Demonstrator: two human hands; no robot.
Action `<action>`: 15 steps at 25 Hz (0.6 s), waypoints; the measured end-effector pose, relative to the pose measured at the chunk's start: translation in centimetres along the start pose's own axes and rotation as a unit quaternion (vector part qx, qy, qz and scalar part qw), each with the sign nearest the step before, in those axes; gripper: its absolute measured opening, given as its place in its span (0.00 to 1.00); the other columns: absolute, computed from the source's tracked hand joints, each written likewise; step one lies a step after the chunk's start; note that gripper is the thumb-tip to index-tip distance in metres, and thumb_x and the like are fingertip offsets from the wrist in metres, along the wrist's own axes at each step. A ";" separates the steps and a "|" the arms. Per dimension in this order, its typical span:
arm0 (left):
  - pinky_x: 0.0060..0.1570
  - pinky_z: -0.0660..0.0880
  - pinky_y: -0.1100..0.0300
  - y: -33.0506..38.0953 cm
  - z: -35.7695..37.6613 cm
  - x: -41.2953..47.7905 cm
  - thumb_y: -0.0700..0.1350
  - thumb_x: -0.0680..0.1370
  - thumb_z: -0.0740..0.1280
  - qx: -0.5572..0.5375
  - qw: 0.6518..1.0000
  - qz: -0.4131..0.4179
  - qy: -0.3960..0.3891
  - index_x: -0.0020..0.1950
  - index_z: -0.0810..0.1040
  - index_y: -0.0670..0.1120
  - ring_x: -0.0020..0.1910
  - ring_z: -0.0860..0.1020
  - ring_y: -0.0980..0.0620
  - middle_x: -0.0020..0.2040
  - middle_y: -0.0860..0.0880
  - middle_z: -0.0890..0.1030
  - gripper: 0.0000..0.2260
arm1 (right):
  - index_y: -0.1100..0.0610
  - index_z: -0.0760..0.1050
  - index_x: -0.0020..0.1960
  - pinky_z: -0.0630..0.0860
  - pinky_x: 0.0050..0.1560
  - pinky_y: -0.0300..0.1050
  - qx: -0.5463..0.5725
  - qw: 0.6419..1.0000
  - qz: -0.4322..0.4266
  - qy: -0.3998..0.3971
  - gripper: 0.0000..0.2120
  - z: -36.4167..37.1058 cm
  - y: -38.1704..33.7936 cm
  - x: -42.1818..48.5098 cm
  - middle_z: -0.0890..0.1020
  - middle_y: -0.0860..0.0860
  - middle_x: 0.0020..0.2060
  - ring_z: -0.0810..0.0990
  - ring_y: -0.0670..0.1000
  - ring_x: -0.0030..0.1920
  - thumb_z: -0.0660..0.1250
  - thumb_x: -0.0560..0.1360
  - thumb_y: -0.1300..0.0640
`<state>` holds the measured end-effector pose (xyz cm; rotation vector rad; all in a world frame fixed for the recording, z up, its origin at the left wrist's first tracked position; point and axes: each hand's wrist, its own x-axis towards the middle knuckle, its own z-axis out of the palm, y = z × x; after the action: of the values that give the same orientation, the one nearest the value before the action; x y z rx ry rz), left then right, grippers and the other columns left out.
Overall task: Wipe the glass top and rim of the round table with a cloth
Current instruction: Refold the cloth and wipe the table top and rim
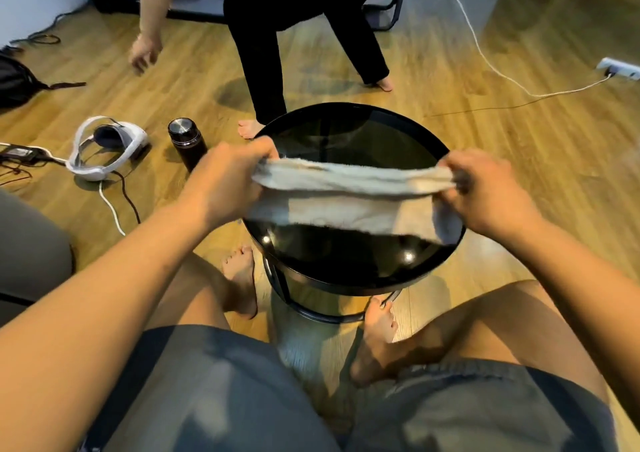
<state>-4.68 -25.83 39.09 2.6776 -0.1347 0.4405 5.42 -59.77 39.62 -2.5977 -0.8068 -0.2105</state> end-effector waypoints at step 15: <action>0.45 0.73 0.56 -2.4 8.5 -6.2 0.51 0.73 0.73 -0.191 0.877 -0.421 -0.132 0.41 0.84 0.44 0.50 0.77 0.47 0.40 0.50 0.79 0.10 | 0.55 0.71 0.68 0.73 0.61 0.55 0.076 0.917 0.388 -0.048 0.26 12.1 2.8 -2.3 0.74 0.58 0.65 0.71 0.61 0.66 0.69 0.74 0.45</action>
<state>-7.71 -27.04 28.82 2.1121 0.7615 -0.2139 5.42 -57.82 27.13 -2.5674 0.2170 0.2087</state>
